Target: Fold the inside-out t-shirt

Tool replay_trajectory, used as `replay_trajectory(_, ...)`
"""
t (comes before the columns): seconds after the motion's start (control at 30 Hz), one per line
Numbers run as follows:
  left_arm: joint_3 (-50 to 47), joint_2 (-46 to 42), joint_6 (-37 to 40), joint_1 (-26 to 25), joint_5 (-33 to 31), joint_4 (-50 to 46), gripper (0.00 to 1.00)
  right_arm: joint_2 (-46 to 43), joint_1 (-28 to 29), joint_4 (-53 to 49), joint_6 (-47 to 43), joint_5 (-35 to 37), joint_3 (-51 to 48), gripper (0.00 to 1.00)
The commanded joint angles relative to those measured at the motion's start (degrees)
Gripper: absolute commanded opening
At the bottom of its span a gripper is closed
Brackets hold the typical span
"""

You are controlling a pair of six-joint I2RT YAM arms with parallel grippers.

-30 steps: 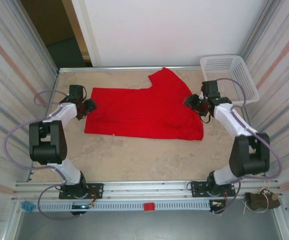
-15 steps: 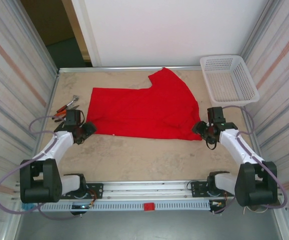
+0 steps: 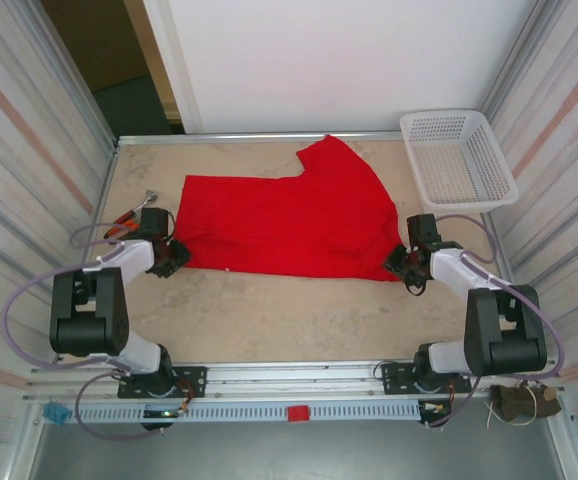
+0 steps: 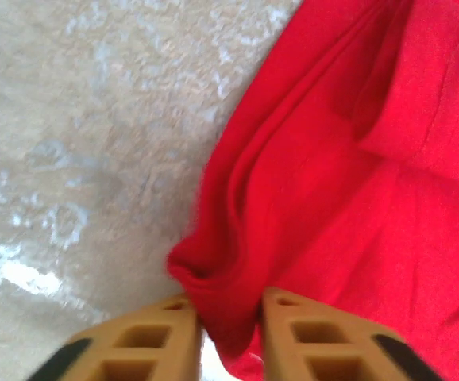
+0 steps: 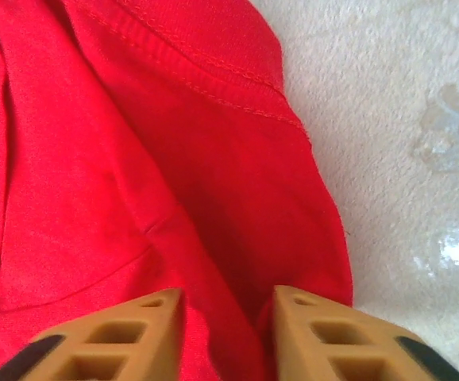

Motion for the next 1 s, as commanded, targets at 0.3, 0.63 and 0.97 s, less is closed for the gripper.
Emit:
replay_trajectory(0.3,-8.72,-13.36,-4.26,0.18,-1.85,-3.19,0.00,-13.00,-5.70,-7.91,0.98,3.48,-6.23,0.00)
replay_trajectory(0.63,-17.69,-31.65,-8.64,0.17,-1.78,-10.88,0.47,-26.57,-6.27,-16.47,2.79,3.07,-6.96,0.41)
replay_trajectory(0.97,-6.98,-29.08,-3.70,0.16,-1.33,-11.75,0.63,-18.73,7.48,-15.67,1.17,-0.55,4.06,0.51)
